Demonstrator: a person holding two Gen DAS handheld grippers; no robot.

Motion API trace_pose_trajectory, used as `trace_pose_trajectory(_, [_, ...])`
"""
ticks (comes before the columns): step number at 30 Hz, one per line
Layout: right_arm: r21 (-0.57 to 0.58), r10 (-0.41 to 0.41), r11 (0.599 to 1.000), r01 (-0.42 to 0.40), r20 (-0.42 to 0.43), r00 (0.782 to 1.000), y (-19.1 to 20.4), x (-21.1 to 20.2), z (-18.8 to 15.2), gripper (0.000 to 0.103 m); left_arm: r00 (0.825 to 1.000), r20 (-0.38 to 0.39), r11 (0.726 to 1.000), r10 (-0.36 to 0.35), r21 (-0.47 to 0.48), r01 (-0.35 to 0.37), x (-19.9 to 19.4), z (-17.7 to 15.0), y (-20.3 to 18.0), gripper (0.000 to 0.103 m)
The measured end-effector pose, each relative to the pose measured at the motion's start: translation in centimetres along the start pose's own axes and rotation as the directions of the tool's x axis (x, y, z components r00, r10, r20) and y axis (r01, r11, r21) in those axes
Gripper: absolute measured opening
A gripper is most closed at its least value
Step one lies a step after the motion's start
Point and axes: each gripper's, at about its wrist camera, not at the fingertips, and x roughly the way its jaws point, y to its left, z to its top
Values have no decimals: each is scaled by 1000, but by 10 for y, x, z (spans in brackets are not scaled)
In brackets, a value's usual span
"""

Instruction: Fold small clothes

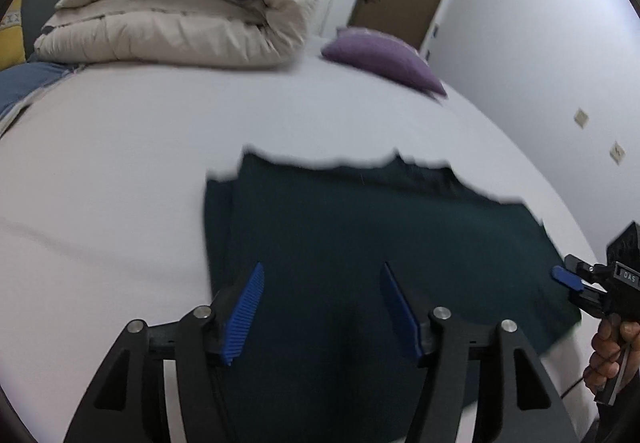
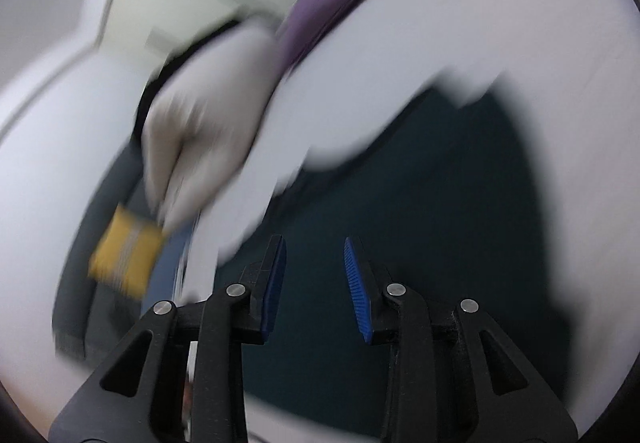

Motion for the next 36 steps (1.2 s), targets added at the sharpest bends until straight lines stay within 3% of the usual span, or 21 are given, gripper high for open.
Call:
trace_pose_trajectory(3, [-53,11,998,-16,-109,994,9,24,-39,30,998,-54,1000,29,10,-29,7,-22,7,61])
trace_pose_trajectory(5, [-13,-45,999,44,-114,992,-10,27,-49,28,999,-47,1000,-1,-16,0,5,-29,17,54])
trace_pose_trajectory(8, [107,-27,994,28,-11,1000,-46,-2,-40,27,999,-40,998,-32,-57,29,-2,-29,25,54])
trace_pose_trajectory(12, [173,-146,977,123,127,981,-75,-50,-29,28,999,-38,998,-7,-69,5,-10,-31,24,52])
trace_pose_trajectory(14, [246,-199,957,152,178,964,-93,-75,-26,37,999,-27,997,27,-69,-29,-21,-30,17,54])
trace_pose_trajectory(15, [275,-241,944,182,199,950,-97,-86,-27,51,999,-11,998,36,-60,-37,-27,-28,13,58])
trace_pose_trajectory(16, [299,-271,934,197,232,934,-100,-100,-31,55,999,12,998,42,-39,-42,-35,-25,4,63])
trace_pose_trajectory(17, [301,-268,935,189,245,932,-111,-120,-30,55,999,25,999,38,-23,-37,-39,-22,-5,66])
trace_pose_trajectory(19, [291,-262,938,187,242,934,-110,-129,-31,57,1000,31,1000,3,2,-3,-41,-17,-25,70])
trace_pose_trajectory(24, [212,-199,965,156,200,959,-97,-120,-11,57,997,1,997,-82,-1,82,-15,-4,-64,70])
trace_pose_trajectory(28, [204,-215,961,187,130,968,-89,-95,5,57,981,-65,983,-182,-15,181,19,4,-96,69])
trace_pose_trajectory(31, [255,-211,948,192,52,976,-104,-68,22,55,975,-88,978,-206,-5,207,38,8,-116,69])
trace_pose_trajectory(36, [255,-150,956,144,5,989,-101,-27,44,55,969,-136,978,-208,-28,206,64,10,-122,69])
